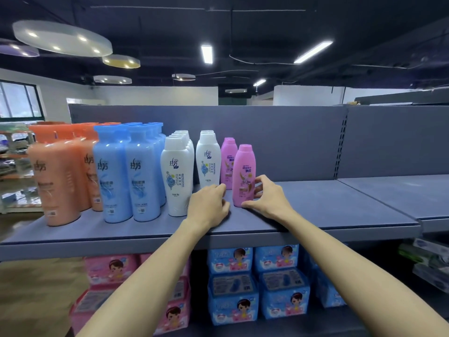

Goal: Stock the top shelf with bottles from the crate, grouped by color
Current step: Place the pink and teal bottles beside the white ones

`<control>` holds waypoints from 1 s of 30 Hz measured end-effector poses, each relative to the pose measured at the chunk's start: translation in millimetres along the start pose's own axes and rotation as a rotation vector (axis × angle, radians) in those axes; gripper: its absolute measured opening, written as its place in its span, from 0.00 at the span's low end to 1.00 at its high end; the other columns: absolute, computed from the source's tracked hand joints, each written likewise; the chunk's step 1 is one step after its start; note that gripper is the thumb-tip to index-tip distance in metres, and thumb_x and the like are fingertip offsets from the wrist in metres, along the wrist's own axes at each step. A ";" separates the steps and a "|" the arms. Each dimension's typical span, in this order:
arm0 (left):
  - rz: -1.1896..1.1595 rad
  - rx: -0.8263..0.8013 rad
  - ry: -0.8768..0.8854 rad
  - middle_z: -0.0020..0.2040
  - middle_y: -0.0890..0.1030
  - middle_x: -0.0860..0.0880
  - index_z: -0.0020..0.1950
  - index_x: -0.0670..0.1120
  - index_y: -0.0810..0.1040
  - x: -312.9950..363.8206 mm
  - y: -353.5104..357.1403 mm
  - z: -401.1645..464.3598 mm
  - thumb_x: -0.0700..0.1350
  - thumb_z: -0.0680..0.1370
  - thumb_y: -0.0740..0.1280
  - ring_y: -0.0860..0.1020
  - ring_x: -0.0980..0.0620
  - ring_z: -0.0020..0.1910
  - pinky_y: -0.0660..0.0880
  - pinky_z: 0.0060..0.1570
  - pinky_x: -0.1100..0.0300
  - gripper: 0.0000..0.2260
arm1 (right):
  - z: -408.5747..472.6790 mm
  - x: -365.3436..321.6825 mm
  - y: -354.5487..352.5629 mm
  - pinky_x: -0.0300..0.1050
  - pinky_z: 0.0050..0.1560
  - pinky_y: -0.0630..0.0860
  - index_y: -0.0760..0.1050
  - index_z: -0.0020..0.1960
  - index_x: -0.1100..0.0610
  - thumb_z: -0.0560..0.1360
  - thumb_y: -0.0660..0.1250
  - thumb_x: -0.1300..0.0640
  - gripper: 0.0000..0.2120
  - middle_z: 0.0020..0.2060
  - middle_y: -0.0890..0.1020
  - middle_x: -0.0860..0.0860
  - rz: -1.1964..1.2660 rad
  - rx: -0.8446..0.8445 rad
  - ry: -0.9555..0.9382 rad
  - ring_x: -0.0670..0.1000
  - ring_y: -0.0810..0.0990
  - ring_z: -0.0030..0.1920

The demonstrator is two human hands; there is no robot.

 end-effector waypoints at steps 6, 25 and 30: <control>-0.001 0.010 -0.026 0.44 0.78 0.49 0.47 0.46 0.71 -6.9 15.5 18.1 0.50 0.75 0.61 0.76 0.45 0.46 0.73 0.40 0.52 0.08 | 36.0 4.9 19.2 0.39 0.44 0.76 0.71 0.55 0.55 0.62 0.80 0.55 0.26 0.44 0.82 0.47 -0.036 0.004 0.024 0.44 0.80 0.42; -0.017 0.047 -0.026 0.41 0.76 0.51 0.43 0.47 0.70 -16.2 32.5 27.8 0.50 0.73 0.62 0.74 0.47 0.44 0.75 0.38 0.51 0.07 | 82.1 24.2 51.1 0.51 0.52 0.80 0.72 0.53 0.55 0.64 0.78 0.55 0.22 0.48 0.83 0.50 -0.009 0.032 0.076 0.50 0.82 0.48; -0.011 0.045 -0.041 0.42 0.76 0.51 0.44 0.47 0.70 -13.8 29.4 27.3 0.49 0.74 0.62 0.74 0.48 0.45 0.75 0.38 0.51 0.06 | 81.4 23.7 52.1 0.52 0.52 0.79 0.72 0.53 0.56 0.66 0.76 0.54 0.20 0.48 0.82 0.50 -0.029 0.041 0.061 0.52 0.82 0.49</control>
Point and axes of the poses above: each hand's wrist, its own z-axis towards the middle knuckle, its own y-axis out of the palm, x = y × z, the point moved 1 cm from there along z, towards the middle knuckle
